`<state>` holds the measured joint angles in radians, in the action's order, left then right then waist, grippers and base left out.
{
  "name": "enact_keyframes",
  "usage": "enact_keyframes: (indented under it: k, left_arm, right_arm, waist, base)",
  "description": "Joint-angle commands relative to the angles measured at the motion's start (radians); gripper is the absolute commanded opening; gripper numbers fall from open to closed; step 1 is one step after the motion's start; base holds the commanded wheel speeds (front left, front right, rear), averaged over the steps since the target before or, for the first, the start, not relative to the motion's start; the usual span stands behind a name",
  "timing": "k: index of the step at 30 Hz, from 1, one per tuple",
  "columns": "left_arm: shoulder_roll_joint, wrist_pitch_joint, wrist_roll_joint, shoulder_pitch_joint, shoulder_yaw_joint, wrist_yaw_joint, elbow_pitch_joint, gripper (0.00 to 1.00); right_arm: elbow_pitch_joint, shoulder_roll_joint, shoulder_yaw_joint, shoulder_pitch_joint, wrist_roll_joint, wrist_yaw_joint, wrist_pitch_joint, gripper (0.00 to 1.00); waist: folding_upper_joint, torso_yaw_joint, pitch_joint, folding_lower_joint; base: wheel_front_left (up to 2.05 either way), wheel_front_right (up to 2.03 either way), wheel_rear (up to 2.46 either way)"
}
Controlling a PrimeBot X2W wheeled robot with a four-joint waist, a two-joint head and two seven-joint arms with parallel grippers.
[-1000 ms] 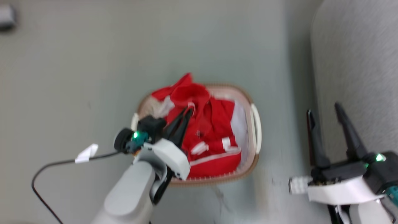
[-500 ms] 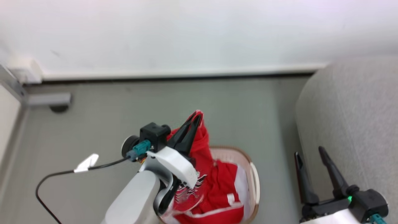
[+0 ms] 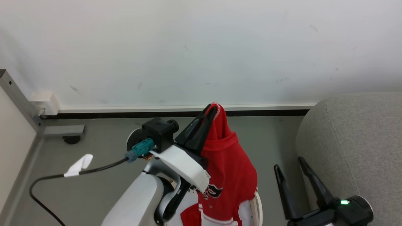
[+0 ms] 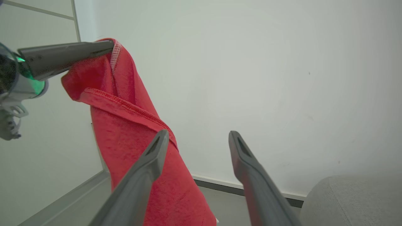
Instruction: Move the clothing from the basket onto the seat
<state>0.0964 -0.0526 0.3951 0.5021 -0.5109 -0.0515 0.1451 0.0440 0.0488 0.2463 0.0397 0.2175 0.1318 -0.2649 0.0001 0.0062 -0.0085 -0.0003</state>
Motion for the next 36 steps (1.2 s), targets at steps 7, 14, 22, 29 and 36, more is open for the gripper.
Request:
enact_keyframes:
  k: [7,14,22,29,36]
  left_arm:
    - [0.018,0.035,0.009,-0.041,-0.015,0.013,-0.076,0.0]
    - [0.015,0.063,0.011,-0.067,-0.051,0.013,-0.129,0.0]
    - [0.003,0.082,0.019,-0.087,-0.098,0.005,-0.154,0.0]
    - [-0.008,0.095,0.03,-0.081,-0.138,-0.008,-0.159,0.0]
    - [-0.008,0.095,0.034,-0.082,-0.144,0.003,-0.163,0.0]
  right_arm:
    - [0.026,0.014,0.12,0.06,-0.033,-0.002,0.001,1.0]
    - [0.105,0.107,0.287,0.176,0.049,-0.002,0.001,1.0]
    - [0.234,0.181,0.459,0.366,0.17,-0.002,0.042,1.0]
    - [0.346,0.182,0.615,0.513,0.319,-0.002,0.064,1.0]
    - [0.391,0.189,0.73,0.573,0.468,-0.002,0.034,0.0]
  waist:
    - [-0.0001,0.003,-0.013,0.0003]
    - [-0.0001,0.016,-0.024,0.0003]
    - [-0.0001,0.027,-0.033,0.0003]
    - [-0.0001,0.032,-0.035,0.0003]
    - [-0.0001,0.049,-0.037,0.0003]
  base:
    - [0.0,0.0,0.0]
    - [0.0,0.0,0.0]
    - [0.0,0.0,0.0]
    - [0.0,0.0,0.0]
    - [0.0,0.0,0.0]
